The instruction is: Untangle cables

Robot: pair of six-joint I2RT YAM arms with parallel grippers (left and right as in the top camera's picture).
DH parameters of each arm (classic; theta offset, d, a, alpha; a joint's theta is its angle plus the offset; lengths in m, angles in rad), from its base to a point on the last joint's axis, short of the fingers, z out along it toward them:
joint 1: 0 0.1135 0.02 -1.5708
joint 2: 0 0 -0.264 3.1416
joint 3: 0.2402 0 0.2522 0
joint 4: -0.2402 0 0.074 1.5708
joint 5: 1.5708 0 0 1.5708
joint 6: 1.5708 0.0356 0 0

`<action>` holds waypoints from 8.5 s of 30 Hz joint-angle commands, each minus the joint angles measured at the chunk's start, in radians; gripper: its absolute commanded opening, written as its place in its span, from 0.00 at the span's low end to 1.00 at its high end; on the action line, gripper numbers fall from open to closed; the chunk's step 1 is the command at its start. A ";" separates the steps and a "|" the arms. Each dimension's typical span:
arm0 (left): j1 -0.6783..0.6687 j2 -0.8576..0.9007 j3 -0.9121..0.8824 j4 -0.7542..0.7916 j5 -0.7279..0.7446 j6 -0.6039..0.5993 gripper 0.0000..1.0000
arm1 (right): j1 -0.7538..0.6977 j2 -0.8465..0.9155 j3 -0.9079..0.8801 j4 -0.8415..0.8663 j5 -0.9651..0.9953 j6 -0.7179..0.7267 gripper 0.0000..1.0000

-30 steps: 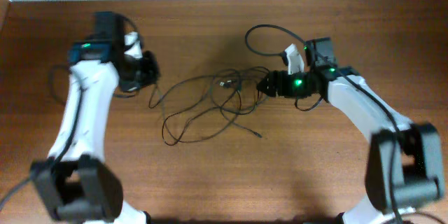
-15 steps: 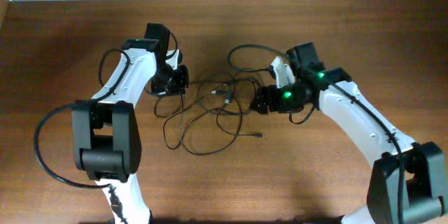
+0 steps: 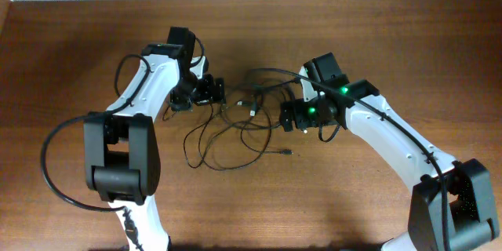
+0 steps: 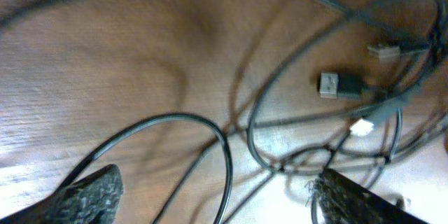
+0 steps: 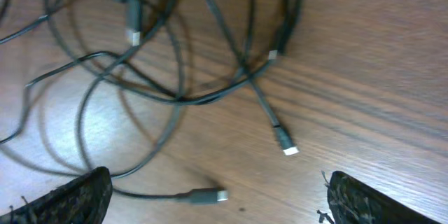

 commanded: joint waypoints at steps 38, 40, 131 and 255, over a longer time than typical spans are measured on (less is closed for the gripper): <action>-0.026 -0.122 -0.144 0.154 -0.069 0.038 0.03 | 0.182 0.349 0.083 0.629 -0.092 0.480 0.40; -0.026 -0.122 -0.144 0.156 -0.069 0.038 0.03 | 0.209 0.369 0.083 0.658 -0.060 0.546 0.40; -0.026 -0.122 -0.145 0.160 -0.069 0.039 0.99 | 0.061 -0.222 0.603 -0.554 0.307 -0.100 0.04; -0.142 0.082 -0.148 0.228 -0.210 -0.267 0.06 | 0.125 0.416 0.245 -0.289 -0.124 -0.217 0.51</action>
